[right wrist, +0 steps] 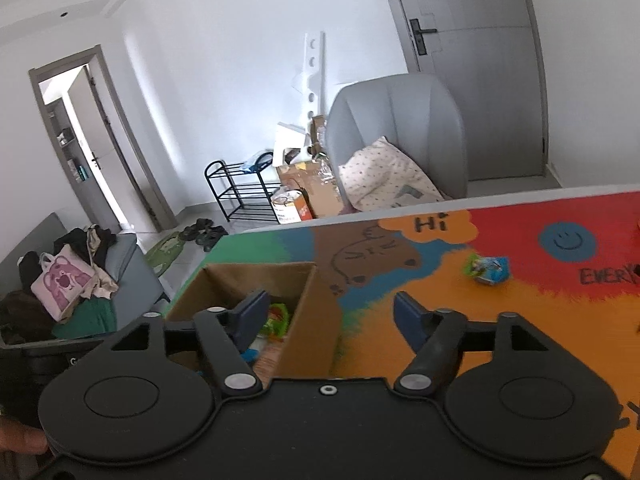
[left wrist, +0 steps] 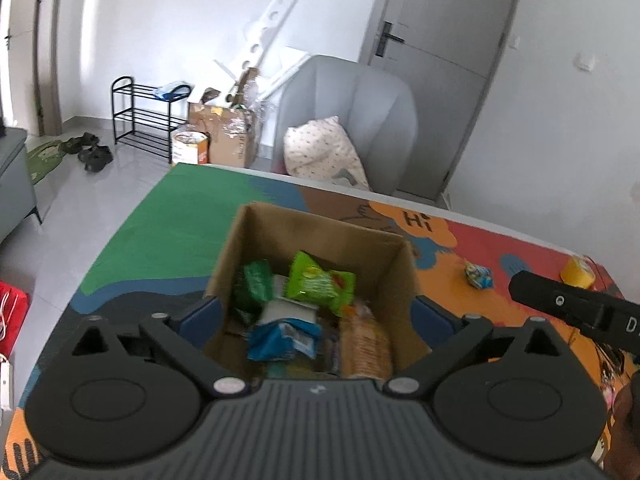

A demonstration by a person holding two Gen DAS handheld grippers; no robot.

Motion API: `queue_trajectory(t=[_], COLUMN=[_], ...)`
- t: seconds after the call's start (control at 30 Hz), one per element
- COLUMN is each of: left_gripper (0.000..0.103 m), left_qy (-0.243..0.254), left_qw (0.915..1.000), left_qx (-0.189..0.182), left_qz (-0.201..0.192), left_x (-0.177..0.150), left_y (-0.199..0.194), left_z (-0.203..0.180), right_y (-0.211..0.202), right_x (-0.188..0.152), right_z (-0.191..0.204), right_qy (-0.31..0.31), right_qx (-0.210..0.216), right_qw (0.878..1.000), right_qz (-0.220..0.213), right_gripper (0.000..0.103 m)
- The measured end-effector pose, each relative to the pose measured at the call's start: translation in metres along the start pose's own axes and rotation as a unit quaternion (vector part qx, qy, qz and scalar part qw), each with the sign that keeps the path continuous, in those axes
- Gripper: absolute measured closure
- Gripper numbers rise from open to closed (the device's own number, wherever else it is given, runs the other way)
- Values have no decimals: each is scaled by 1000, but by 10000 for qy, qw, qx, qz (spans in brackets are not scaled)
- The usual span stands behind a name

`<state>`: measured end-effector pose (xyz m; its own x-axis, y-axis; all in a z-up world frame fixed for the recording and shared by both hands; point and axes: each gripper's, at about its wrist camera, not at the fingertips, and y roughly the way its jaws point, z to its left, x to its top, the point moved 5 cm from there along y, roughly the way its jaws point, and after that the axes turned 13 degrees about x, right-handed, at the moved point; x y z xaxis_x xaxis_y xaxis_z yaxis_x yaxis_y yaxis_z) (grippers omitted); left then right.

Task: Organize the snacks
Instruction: 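Move both open tools back toward the red candy bar and wrapped snack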

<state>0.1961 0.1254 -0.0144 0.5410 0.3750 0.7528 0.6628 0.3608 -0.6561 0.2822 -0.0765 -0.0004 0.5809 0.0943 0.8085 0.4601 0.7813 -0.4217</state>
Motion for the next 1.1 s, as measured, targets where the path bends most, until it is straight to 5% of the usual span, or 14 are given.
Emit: queue_trajectory(t=[0.23, 0.43, 1.1], left_gripper=[2, 2, 7], left_qy=[241, 379, 893], left_qw=[9996, 9988, 9937], left_qx=[-74, -284, -680], left_qz=[84, 80, 56], left_x=[-1, -2, -7], left_y=[0, 1, 26], left_z=[-29, -55, -141], right_y=[-22, -39, -23], right_x=[0, -1, -33], right_z=[-24, -52, -133], right_qy=[232, 359, 886], right_qx=[-2, -183, -601], right_qw=[9997, 9991, 9934], right_qz=[-47, -95, 409], right_gripper=[13, 13, 44])
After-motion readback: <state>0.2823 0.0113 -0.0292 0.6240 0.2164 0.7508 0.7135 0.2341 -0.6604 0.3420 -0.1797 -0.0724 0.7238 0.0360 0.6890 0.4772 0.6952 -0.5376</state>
